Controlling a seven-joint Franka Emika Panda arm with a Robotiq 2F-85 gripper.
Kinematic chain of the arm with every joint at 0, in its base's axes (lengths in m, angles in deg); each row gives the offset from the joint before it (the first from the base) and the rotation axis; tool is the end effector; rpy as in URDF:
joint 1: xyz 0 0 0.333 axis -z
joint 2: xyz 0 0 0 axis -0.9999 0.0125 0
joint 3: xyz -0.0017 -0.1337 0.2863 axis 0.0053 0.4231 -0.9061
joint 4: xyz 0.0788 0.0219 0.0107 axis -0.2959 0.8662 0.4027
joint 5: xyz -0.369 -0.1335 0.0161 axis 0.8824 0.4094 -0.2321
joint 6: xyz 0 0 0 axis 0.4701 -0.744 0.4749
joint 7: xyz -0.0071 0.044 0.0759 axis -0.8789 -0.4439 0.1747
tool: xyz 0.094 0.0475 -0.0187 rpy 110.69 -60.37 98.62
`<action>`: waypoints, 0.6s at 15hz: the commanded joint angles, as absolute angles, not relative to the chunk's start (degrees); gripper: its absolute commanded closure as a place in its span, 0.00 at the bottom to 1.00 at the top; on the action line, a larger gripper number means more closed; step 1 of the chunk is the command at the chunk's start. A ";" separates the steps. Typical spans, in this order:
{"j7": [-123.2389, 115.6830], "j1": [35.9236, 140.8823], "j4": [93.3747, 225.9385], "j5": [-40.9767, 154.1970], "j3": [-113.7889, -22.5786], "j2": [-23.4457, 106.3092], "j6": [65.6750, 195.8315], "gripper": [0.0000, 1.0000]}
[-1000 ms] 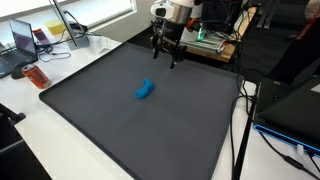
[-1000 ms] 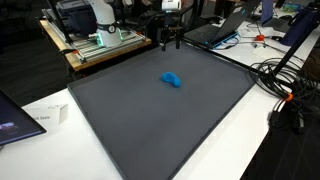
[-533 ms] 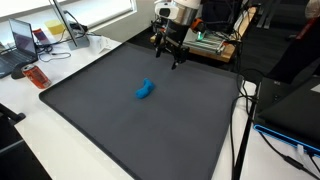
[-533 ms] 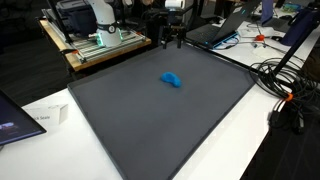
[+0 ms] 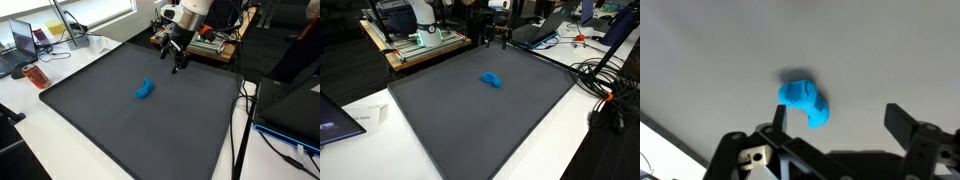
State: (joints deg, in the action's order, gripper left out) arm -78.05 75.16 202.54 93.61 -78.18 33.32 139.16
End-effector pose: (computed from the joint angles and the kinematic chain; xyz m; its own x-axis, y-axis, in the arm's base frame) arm 0.4743 0.1788 0.2650 0.8566 -0.3879 0.3401 -0.4648 -0.8663 0.1827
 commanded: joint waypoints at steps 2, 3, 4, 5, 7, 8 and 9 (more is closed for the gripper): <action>-89.50 72.88 196.62 96.60 -78.17 38.85 132.52 0.00; -91.46 72.29 195.53 96.75 -78.12 40.03 131.07 0.00; -93.09 71.79 194.58 96.67 -78.08 41.00 129.86 0.00; -94.91 71.30 193.74 96.60 -78.01 41.84 128.87 0.00; -98.16 70.29 192.25 96.77 -77.80 43.35 126.82 0.00; -99.80 69.84 191.57 96.73 -77.76 44.03 125.88 0.00; -101.22 69.41 190.84 96.51 -77.82 44.74 124.48 0.00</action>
State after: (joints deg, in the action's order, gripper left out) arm -95.87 71.12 193.89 95.18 -78.17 42.24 128.29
